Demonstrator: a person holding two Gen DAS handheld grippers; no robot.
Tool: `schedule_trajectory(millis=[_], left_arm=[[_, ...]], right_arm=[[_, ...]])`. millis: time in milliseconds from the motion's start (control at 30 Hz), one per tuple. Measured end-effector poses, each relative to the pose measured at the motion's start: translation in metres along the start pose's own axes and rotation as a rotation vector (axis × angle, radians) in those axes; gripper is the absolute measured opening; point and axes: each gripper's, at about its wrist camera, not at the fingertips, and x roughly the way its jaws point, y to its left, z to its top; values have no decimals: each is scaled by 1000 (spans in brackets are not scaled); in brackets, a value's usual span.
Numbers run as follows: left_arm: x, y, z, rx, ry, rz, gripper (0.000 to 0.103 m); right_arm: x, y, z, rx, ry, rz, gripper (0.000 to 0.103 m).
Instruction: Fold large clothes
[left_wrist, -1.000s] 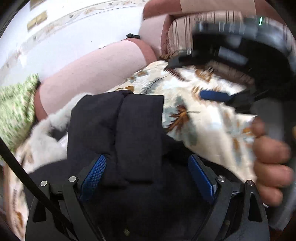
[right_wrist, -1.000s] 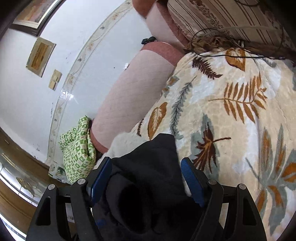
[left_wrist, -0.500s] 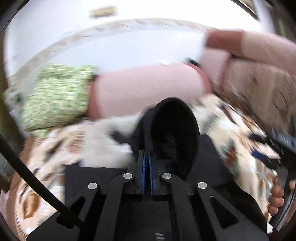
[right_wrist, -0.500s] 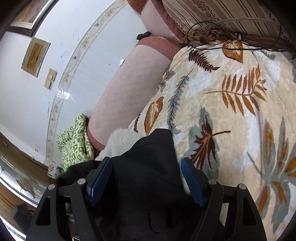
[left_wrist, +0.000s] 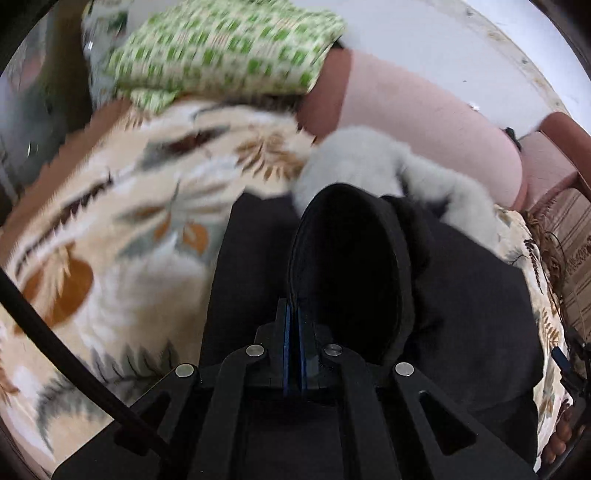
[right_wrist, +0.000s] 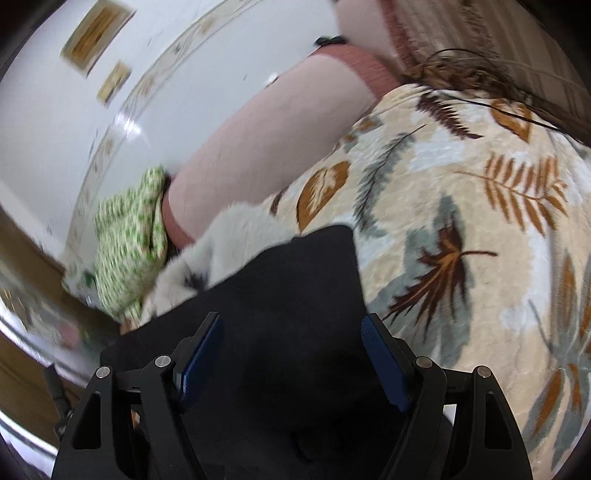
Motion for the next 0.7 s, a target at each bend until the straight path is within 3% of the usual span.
schedule_trajectory(millis=[167, 367, 467, 533, 600, 667, 700], left_arm=[[3, 20, -24, -51, 8, -42, 5], [10, 41, -21, -155, 40, -95, 7], [11, 47, -19, -148, 25, 62, 5], [8, 56, -22, -174, 32, 50, 6], [-1, 64, -24, -203, 25, 3, 21], [-14, 67, -26, -212, -6, -27, 56], [-25, 66, -26, -217, -45, -41, 60]], right_arm=[[27, 16, -15, -92, 77, -58, 81], [41, 34, -25, -194, 82, -115, 81], [47, 38, -30, -225, 92, -124, 82], [55, 38, -32, -234, 112, -137, 82], [63, 38, -34, -244, 141, -140, 82], [71, 40, -37, -264, 163, -139, 82], [72, 43, -39, -279, 165, -142, 82]])
